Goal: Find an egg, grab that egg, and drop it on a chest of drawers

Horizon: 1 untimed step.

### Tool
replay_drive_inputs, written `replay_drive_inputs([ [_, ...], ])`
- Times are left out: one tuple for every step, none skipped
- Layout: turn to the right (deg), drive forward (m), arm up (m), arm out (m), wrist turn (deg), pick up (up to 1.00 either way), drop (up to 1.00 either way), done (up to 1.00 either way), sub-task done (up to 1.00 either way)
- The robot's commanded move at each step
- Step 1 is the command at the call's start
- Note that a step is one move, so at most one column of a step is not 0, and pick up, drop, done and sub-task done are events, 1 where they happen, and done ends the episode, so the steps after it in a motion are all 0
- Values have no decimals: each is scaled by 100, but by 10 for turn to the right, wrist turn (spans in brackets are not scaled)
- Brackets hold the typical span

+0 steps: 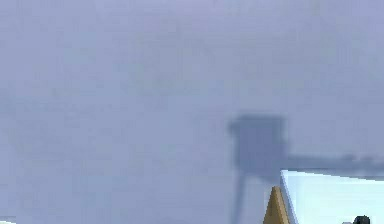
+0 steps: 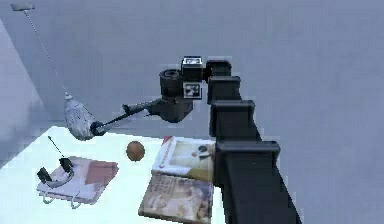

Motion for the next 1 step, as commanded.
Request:
replay_drive_inputs([
  [0,0,0,0,0,0,0,100,0],
])
